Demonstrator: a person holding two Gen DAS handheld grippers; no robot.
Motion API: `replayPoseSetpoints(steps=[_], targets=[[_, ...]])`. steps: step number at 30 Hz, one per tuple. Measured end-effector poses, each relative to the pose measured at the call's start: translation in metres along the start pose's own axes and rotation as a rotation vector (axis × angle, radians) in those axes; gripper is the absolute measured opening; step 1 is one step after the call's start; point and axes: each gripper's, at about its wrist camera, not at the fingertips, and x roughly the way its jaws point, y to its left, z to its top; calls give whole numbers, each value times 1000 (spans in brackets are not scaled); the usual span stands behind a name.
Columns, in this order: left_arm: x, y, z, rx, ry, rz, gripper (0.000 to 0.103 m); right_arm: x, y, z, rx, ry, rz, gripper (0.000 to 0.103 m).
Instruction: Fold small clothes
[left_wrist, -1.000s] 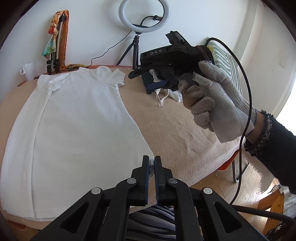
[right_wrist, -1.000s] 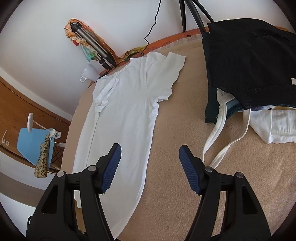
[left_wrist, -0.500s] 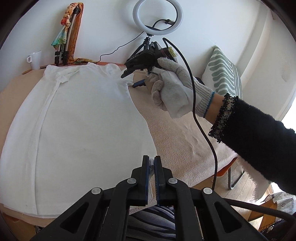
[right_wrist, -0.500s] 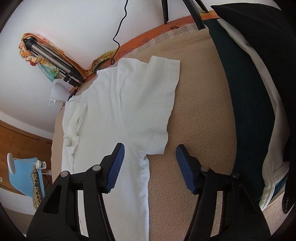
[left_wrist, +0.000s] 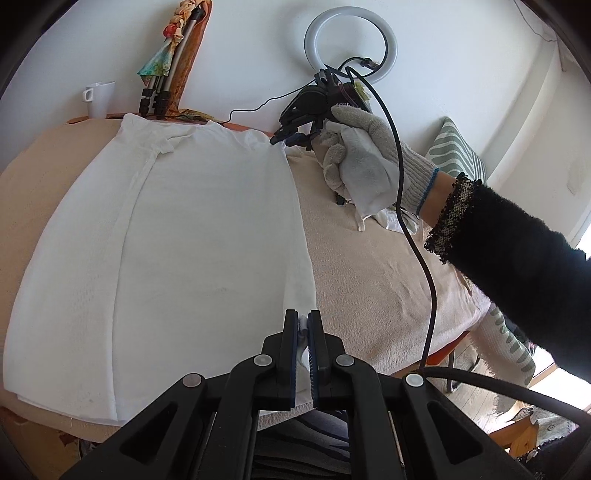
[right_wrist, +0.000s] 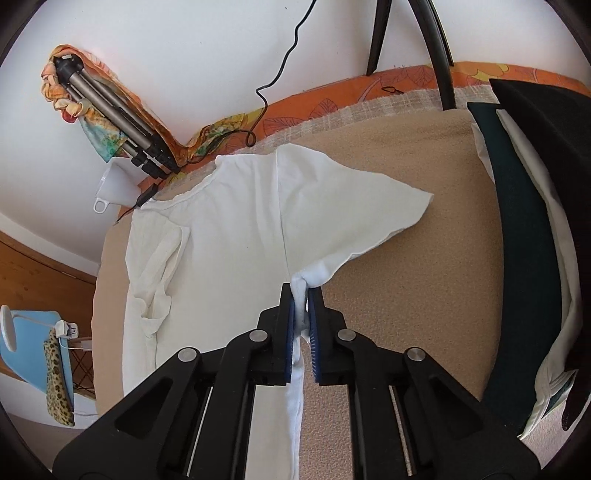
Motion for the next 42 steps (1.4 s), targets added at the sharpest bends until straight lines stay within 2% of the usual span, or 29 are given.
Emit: replayPoseSetpoints(steps=[8,15,28,29,31,33,35,38,40,42], targets=[[-22,24,-8,-51,-30,23,2,0,76,-2,-208,-19,-115,8],[-35,47,-15,-101,-44,67,2,29,136,-6,-337,16,-164,8],[-36,76,-26,-151,-20,119,2,85,185,-24,-432,89,-202,8],[-37,77,-26,-154,-19,121,2,89,186,-25,-437,99,-197,8],[-39,80,-26,-154,-25,140,9,95,186,-25,-435,119,-187,8],[-43,82,-23,-155,-29,161,25,98,183,-25,-423,133,-155,19],[-49,85,-22,-154,-38,175,26,95,179,-24,-402,150,-98,44],[-61,90,-20,-150,-52,199,29,76,175,-25,-392,157,-19,46],[-70,93,-19,-149,-63,211,29,54,167,-25,-383,159,71,46],[-79,95,-18,-148,-78,218,30,29,156,-22,-372,118,108,46]])
